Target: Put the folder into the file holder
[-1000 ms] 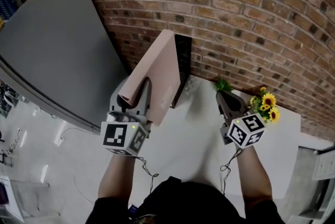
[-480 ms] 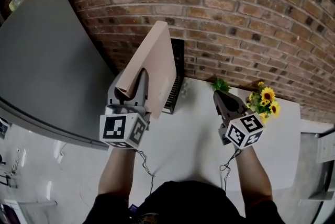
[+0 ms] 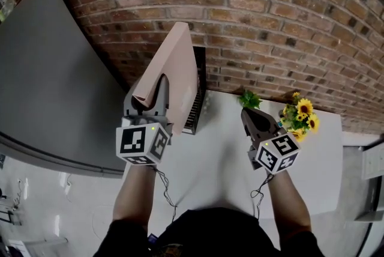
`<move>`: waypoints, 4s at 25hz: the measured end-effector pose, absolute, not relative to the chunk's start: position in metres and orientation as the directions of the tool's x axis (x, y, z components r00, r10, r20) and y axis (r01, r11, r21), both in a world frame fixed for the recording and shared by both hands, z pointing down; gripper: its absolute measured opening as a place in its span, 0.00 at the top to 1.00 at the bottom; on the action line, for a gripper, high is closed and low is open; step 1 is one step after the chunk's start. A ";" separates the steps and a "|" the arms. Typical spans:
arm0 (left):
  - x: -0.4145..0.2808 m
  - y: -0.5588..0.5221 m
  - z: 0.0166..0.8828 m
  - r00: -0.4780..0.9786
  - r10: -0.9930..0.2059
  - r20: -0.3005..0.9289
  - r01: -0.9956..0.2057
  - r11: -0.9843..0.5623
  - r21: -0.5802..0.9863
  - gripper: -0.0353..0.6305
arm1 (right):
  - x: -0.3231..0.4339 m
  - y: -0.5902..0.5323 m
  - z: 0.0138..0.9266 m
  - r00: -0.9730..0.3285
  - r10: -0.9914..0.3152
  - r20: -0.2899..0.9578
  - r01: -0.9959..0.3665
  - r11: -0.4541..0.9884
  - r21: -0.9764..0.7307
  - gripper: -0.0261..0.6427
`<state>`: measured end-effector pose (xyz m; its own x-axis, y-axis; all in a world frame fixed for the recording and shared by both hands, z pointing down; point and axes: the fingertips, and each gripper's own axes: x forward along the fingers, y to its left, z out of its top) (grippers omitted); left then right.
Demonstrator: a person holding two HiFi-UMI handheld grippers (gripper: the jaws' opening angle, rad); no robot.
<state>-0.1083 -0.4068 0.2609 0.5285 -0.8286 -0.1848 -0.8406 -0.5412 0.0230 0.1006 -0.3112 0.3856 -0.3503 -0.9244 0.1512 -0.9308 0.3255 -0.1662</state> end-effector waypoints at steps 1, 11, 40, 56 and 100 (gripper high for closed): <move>-0.107 -0.410 0.262 0.528 -0.829 -0.184 -0.841 -0.540 0.021 0.71 | 0.100 -0.312 0.386 -0.349 -0.924 0.153 -0.931 0.324 -0.166 0.96; -0.103 -0.435 0.279 0.502 -0.848 -0.171 -0.854 -0.517 0.060 0.71 | 0.099 -0.320 0.394 -0.345 -0.924 0.167 -0.932 0.315 -0.179 0.96; -0.080 -0.465 0.329 0.467 -0.875 -0.127 -0.877 -0.477 0.059 0.70 | 0.107 -0.330 0.415 -0.327 -0.923 0.201 -0.935 0.285 -0.213 0.96; -0.064 -0.465 0.402 0.467 -0.882 -0.060 -0.883 -0.470 0.026 0.69 | 0.109 -0.327 0.425 -0.319 -0.922 0.218 -0.934 0.267 -0.235 0.96; -0.075 -0.162 0.334 0.274 -0.960 -0.056 -0.961 -0.271 -0.055 0.93 | 0.116 -0.170 0.351 -0.601 -0.796 0.070 -0.798 0.590 -0.125 0.96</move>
